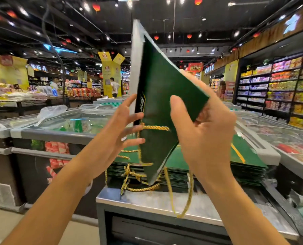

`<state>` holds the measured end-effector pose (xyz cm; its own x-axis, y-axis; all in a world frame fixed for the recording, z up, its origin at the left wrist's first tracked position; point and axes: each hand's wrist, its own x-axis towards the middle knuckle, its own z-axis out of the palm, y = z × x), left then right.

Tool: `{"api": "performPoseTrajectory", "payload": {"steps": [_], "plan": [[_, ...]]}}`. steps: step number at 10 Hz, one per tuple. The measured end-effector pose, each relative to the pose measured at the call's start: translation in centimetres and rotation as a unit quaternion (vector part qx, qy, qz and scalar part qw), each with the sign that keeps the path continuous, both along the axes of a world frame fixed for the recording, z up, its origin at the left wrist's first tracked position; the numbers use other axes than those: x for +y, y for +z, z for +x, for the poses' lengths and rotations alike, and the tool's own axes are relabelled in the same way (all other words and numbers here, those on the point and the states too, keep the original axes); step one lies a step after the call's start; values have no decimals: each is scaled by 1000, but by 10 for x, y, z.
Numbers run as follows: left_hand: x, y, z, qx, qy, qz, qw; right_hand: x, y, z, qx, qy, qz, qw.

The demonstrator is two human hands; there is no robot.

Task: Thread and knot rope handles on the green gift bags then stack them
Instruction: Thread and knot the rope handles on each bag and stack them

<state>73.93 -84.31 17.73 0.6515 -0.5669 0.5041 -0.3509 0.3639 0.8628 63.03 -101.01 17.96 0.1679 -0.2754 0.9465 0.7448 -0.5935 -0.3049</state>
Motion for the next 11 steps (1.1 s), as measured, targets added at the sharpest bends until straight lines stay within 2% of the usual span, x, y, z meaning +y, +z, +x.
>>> {"api": "performPoseTrajectory", "payload": {"steps": [1,2,3,4,5,6,7,8,9,10,11], "plan": [[-6,-4,0,34,-79,-46,995,12,6,7,-2,-58,-100,993],[-10,-30,37,116,-33,-163,979,54,3,-5,-46,182,-227,956],[-19,-37,27,166,-17,-218,962,46,-5,12,29,229,-274,934],[-12,-25,2,200,-48,-108,973,12,-41,27,272,19,-244,931],[-1,-26,3,245,-4,-85,966,-4,-51,32,327,42,-231,915],[5,-35,22,232,20,-90,968,-21,-51,36,361,-9,-141,922],[11,-40,31,256,52,-86,962,-44,-59,41,395,-110,-81,909],[23,-46,35,256,58,-84,961,-67,-73,44,448,-118,5,886],[23,-49,37,265,58,-94,958,-77,-78,46,472,-69,68,876],[19,-50,42,258,47,-86,961,-91,-80,45,481,-30,132,866],[6,-48,43,240,39,-49,969,-104,-76,43,457,-40,158,875]]}}
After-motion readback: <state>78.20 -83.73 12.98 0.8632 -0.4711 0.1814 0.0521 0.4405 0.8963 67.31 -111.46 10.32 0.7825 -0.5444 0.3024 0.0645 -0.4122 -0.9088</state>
